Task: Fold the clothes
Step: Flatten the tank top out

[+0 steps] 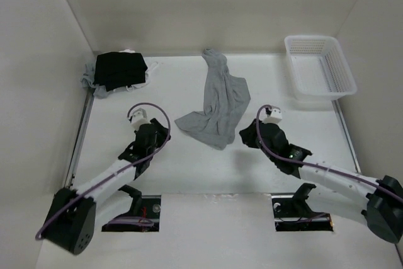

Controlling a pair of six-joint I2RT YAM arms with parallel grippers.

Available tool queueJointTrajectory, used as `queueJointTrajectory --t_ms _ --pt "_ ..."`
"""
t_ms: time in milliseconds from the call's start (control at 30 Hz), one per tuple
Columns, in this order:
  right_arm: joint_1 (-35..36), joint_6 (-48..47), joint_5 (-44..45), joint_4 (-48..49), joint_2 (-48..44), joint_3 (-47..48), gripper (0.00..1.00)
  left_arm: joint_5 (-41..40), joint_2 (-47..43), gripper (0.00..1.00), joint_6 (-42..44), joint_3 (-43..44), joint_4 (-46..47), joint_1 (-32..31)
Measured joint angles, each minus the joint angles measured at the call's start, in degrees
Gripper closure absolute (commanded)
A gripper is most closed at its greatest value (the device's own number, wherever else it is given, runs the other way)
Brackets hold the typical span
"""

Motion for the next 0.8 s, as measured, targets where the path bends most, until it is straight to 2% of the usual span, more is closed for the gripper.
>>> queueJointTrajectory --t_ms 33,67,133,300,500,600,733,800 --pt "0.1 -2.5 -1.6 0.0 6.7 4.0 0.50 0.5 5.4 0.53 0.6 2.7 1.0 -0.3" --pt "0.1 -4.3 -2.9 0.3 10.8 6.6 0.55 1.3 11.1 0.53 1.3 5.7 2.7 -0.5" --pt "0.2 -7.7 -4.3 -0.4 16.7 11.7 0.64 2.0 15.9 0.53 2.2 8.4 5.0 -0.5" --pt "0.9 -13.5 -3.8 -2.0 29.7 24.6 0.55 3.0 23.7 0.53 3.7 12.7 7.6 0.0" --pt "-0.3 -14.3 -0.3 -3.0 31.1 24.2 0.41 5.1 28.7 0.58 4.1 14.5 9.2 0.7" --pt "-2.2 -13.9 -0.3 -3.0 31.3 23.5 0.41 5.8 29.9 0.63 4.1 15.1 10.1 0.9" --pt "-4.1 -12.8 -2.0 -2.1 33.9 23.5 0.56 6.7 31.6 0.81 4.0 15.7 11.8 1.1" --pt "-4.9 -12.4 -3.3 -1.5 35.3 23.2 0.62 7.2 32.1 0.86 3.5 15.7 12.3 1.1"
